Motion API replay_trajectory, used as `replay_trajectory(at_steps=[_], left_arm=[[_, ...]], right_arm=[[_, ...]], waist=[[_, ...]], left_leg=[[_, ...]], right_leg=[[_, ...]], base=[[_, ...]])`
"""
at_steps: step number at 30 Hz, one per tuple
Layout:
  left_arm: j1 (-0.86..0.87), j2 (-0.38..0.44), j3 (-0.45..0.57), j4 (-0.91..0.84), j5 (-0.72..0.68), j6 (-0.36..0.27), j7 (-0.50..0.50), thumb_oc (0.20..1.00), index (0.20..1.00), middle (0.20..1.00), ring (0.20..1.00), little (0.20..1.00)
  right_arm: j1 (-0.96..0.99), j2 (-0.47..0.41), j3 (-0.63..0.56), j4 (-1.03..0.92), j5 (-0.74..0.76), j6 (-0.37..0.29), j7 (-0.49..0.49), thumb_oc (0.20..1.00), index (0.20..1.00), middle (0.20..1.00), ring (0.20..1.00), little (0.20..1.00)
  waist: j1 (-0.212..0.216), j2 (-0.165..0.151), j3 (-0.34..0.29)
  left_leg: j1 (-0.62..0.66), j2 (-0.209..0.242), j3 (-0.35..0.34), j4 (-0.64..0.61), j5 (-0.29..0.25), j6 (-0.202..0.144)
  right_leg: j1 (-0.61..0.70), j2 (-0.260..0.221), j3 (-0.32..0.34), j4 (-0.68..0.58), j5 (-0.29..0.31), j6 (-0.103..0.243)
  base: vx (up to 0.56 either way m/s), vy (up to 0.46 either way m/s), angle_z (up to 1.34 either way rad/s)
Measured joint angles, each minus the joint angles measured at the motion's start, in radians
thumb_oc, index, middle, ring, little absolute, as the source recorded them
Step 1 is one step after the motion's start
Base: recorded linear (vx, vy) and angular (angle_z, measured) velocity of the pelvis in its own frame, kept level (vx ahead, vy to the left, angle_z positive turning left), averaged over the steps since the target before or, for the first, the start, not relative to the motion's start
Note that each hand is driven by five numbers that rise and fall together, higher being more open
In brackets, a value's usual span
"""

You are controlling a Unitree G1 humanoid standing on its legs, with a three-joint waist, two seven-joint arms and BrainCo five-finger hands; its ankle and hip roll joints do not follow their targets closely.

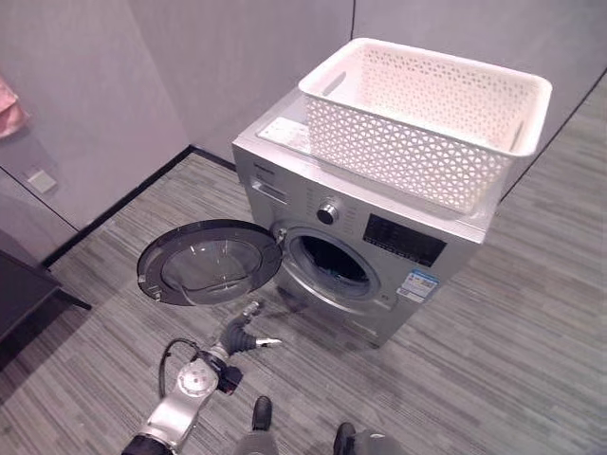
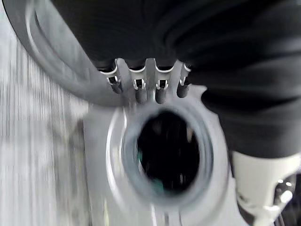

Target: Grab the laundry basket,head to the washer,open it,put in the laundry and shut it.

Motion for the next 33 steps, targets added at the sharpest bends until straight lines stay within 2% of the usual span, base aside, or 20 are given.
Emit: replay_trajectory(at_steps=[4, 6, 7, 9, 13, 15, 16, 17, 18, 19, 20, 21, 23, 24, 28, 33], left_arm=[[-0.070, 0.124, 0.048, -0.043, 0.123, -0.065, 0.090, 1.000, 1.000, 1.000, 1.000, 1.000], [-0.103, 0.151, 0.081, -0.043, 0.141, -0.079, 0.124, 1.000, 1.000, 1.000, 1.000, 1.000], [-0.136, 0.186, 0.089, -0.043, 0.142, -0.086, 0.130, 1.000, 1.000, 1.000, 1.000, 1.000], [-0.173, 0.204, 0.115, -0.042, 0.159, -0.096, 0.155, 1.000, 1.000, 1.000, 1.000, 1.000], [-0.371, 0.285, 0.083, 0.065, 0.252, -0.109, 0.218, 1.000, 1.000, 1.000, 1.000, 1.000], [-0.502, 0.305, 0.037, 0.147, 0.275, -0.108, 0.255, 1.000, 1.000, 1.000, 1.000, 1.000], [-0.638, 0.353, -0.027, 0.229, 0.288, -0.101, 0.273, 1.000, 1.000, 1.000, 1.000, 1.000], [-0.698, 0.375, -0.013, 0.256, 0.293, -0.085, 0.280, 1.000, 1.000, 1.000, 1.000, 1.000], [-0.813, 0.390, -0.074, 0.357, 0.313, -0.066, 0.304, 1.000, 1.000, 1.000, 1.000, 1.000], [-0.890, 0.427, -0.125, 0.418, 0.324, -0.055, 0.312, 1.000, 1.000, 1.000, 1.000, 1.000], [-0.927, 0.449, -0.138, 0.446, 0.342, -0.037, 0.318, 1.000, 1.000, 1.000, 1.000, 1.000], [-0.989, 0.449, -0.196, 0.491, 0.383, -0.021, 0.332, 1.000, 1.000, 1.000, 1.000, 1.000], [-1.080, 0.473, -0.342, 0.572, 0.452, -0.015, 0.356, 1.000, 1.000, 1.000, 1.000, 1.000], [-1.151, 0.476, -0.422, 0.664, 0.505, 0.008, 0.367, 1.000, 1.000, 1.000, 1.000, 1.000], [-1.258, 0.475, -0.506, 0.888, 0.526, 0.026, 0.368, 1.000, 1.000, 1.000, 1.000, 1.000], [-1.313, 0.472, -0.501, 1.015, 0.474, 0.040, 0.361, 1.000, 1.000, 1.000, 1.000, 1.000]], right_arm=[[-0.003, -0.011, 0.027, -0.005, -0.001, 0.003, 0.002, 1.000, 1.000, 1.000, 1.000, 1.000], [-0.011, -0.010, 0.032, -0.011, -0.001, 0.002, 0.005, 1.000, 1.000, 1.000, 1.000, 1.000], [-0.020, -0.014, 0.045, -0.011, -0.008, 0.002, 0.011, 1.000, 1.000, 1.000, 1.000, 1.000], [-0.026, -0.016, 0.046, -0.014, -0.022, 0.002, 0.012, 1.000, 1.000, 1.000, 1.000, 1.000], [-0.042, -0.035, 0.067, -0.042, -0.029, -0.011, 0.016, 1.000, 1.000, 1.000, 1.000, 1.000], [-0.062, -0.049, 0.078, -0.059, -0.029, -0.021, 0.017, 1.000, 1.000, 1.000, 1.000, 1.000], [-0.094, -0.062, 0.112, -0.076, -0.030, -0.022, 0.028, 1.000, 1.000, 1.000, 1.000, 1.000], [-0.119, -0.064, 0.118, -0.075, -0.034, -0.022, 0.039, 1.000, 1.000, 1.000, 1.000, 1.000], [-0.120, -0.073, 0.137, -0.109, -0.033, -0.025, 0.031, 1.000, 1.000, 1.000, 1.000, 1.000], [-0.145, -0.076, 0.145, -0.134, -0.033, -0.034, 0.031, 1.000, 1.000, 1.000, 1.000, 1.000], [-0.168, -0.077, 0.148, -0.139, -0.033, -0.039, 0.030, 1.000, 1.000, 1.000, 1.000, 1.000], [-0.169, -0.088, 0.151, -0.147, -0.028, -0.041, 0.024, 1.000, 1.000, 1.000, 1.000, 1.000], [-0.177, -0.109, 0.174, -0.174, -0.027, -0.056, 0.014, 1.000, 1.000, 1.000, 1.000, 1.000], [-0.207, -0.125, 0.186, -0.196, -0.023, -0.072, 0.004, 1.000, 1.000, 1.000, 1.000, 1.000], [-0.252, -0.143, 0.200, -0.239, -0.002, -0.100, -0.010, 1.000, 1.000, 1.000, 1.000, 1.000], [-0.295, -0.152, 0.245, -0.271, 0.051, -0.108, -0.013, 1.000, 1.000, 1.000, 1.000, 1.000]], waist=[[0.008, -0.006, -0.003], [0.005, -0.007, -0.004], [0.005, -0.004, -0.002], [0.004, -0.003, -0.002], [-0.022, -0.005, 0.028], [-0.036, -0.009, 0.051], [-0.033, -0.013, 0.079], [-0.048, -0.015, 0.113], [-0.065, -0.034, 0.147], [-0.063, -0.048, 0.176], [-0.080, -0.055, 0.199], [-0.096, -0.060, 0.226], [-0.098, -0.061, 0.245], [-0.106, -0.071, 0.273], [-0.126, -0.108, 0.313], [-0.132, -0.161, 0.339]], left_leg=[[-0.002, -0.046, 0.002, -0.001, -0.001, 0.000], [-0.001, -0.053, 0.022, -0.001, -0.004, 0.005], [-0.002, -0.053, 0.033, -0.002, -0.007, 0.010], [-0.001, -0.052, 0.054, -0.007, -0.009, 0.013], [-0.016, -0.043, 0.078, -0.013, -0.007, 0.011], [-0.063, -0.040, 0.081, 0.009, -0.005, 0.007], [-0.125, -0.036, 0.081, 0.045, -0.005, 0.007], [-0.146, -0.028, 0.084, 0.043, 0.005, -0.005], [-0.174, -0.018, 0.097, 0.052, 0.009, -0.006], [-0.184, -0.013, 0.104, 0.055, 0.011, -0.009], [-0.195, -0.009, 0.106, 0.053, 0.016, -0.017], [-0.209, -0.004, 0.110, 0.054, 0.022, -0.022], [-0.234, -0.003, 0.102, 0.063, 0.023, -0.023], [-0.256, 0.003, 0.104, 0.071, 0.025, -0.027], [-0.279, 0.020, 0.101, 0.075, 0.027, -0.030], [-0.301, 0.028, 0.099, 0.082, 0.027, -0.030]], right_leg=[[0.001, -0.048, -0.001, -0.007, 0.008, 0.032], [-0.001, -0.055, 0.005, -0.022, 0.016, 0.042], [-0.004, -0.053, 0.015, -0.034, 0.023, 0.046], [-0.013, -0.050, 0.033, -0.046, 0.033, 0.051], [-0.036, -0.036, 0.055, -0.067, 0.055, 0.054], [-0.080, -0.034, 0.055, -0.060, 0.069, 0.057], [-0.124, -0.034, 0.055, -0.051, 0.077, 0.052], [-0.149, -0.023, 0.057, -0.049, 0.093, 0.046], [-0.189, -0.016, 0.055, -0.052, 0.113, 0.045], [-0.201, -0.016, 0.055, -0.045, 0.113, 0.043], [-0.210, -0.012, 0.055, -0.047, 0.117, 0.040], [-0.225, -0.005, 0.056, -0.050, 0.129, 0.034], [-0.244, -0.006, 0.052, -0.041, 0.129, 0.033], [-0.267, -0.001, 0.054, -0.037, 0.132, 0.029], [-0.286, 0.019, 0.056, -0.044, 0.138, 0.021], [-0.298, 0.028, 0.052, -0.053, 0.144, 0.010]], base=[[0.02, 0.089, 0.09], [-0.01, 0.105, -0.16], [-0.01, 0.090, -0.29], [-0.06, 0.076, -0.33], [-0.13, 0.044, -0.21], [-0.12, 0.035, -0.08], [-0.12, 0.036, -0.15], [-0.16, 0.045, -0.26], [-0.12, 0.038, -0.37], [-0.09, 0.003, -0.35], [-0.07, -0.002, -0.23], [-0.08, -0.010, -0.08], [-0.05, -0.007, -0.01], [0.02, -0.028, -0.05], [0.02, -0.015, -0.02], [0.01, -0.028, 0.00]])
